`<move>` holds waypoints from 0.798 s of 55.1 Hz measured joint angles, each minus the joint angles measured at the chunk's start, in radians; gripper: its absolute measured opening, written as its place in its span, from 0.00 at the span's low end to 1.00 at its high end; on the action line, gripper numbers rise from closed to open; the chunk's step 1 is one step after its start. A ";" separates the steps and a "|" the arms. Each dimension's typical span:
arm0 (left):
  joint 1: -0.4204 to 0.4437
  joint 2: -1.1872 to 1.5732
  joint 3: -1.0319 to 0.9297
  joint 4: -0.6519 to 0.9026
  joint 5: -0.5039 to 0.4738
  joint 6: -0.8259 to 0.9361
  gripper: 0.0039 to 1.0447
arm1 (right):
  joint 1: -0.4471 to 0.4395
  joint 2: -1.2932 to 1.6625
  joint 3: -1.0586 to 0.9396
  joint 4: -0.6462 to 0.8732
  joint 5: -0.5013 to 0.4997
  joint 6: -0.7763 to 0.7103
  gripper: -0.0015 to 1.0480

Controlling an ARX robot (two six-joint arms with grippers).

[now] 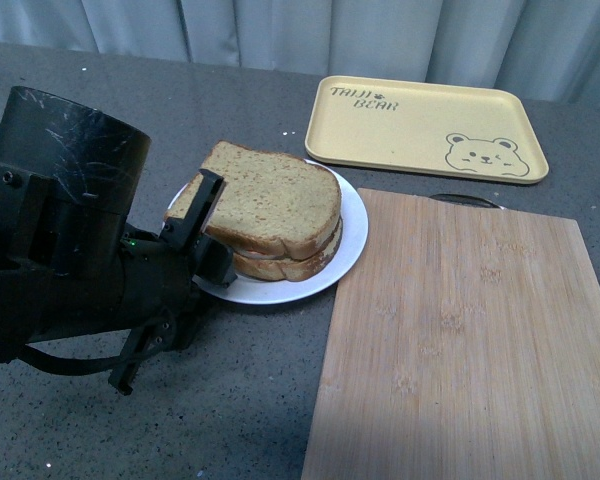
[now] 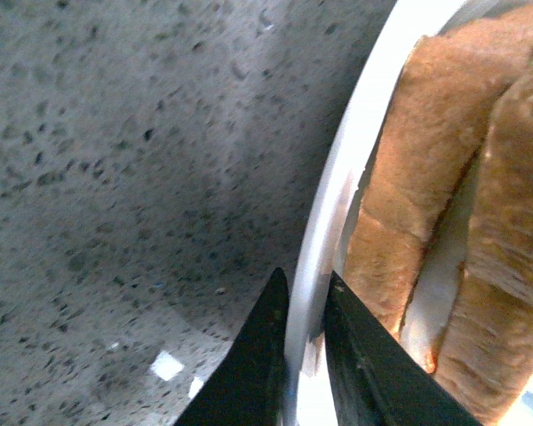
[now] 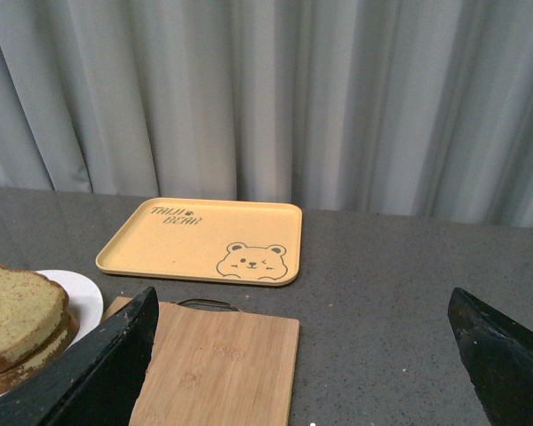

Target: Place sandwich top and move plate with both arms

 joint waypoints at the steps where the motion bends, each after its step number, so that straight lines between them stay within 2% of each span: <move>1: 0.002 0.000 0.000 0.005 0.003 -0.002 0.10 | 0.000 0.000 0.000 0.000 0.000 0.000 0.91; 5: 0.012 0.000 -0.010 0.054 0.018 -0.004 0.04 | 0.000 0.000 0.000 0.000 0.000 0.000 0.91; 20: 0.050 0.002 -0.126 0.285 0.060 -0.082 0.03 | 0.000 0.000 0.000 0.000 0.000 0.000 0.91; 34: 0.082 0.035 -0.246 0.670 0.129 -0.142 0.03 | 0.000 0.000 0.000 0.000 0.000 0.000 0.91; 39: 0.080 0.034 -0.224 0.686 0.142 -0.135 0.03 | 0.000 0.000 0.000 0.000 0.000 0.000 0.91; 44: 0.071 0.034 -0.181 0.639 0.140 -0.117 0.03 | 0.000 0.000 0.000 0.000 0.000 0.000 0.91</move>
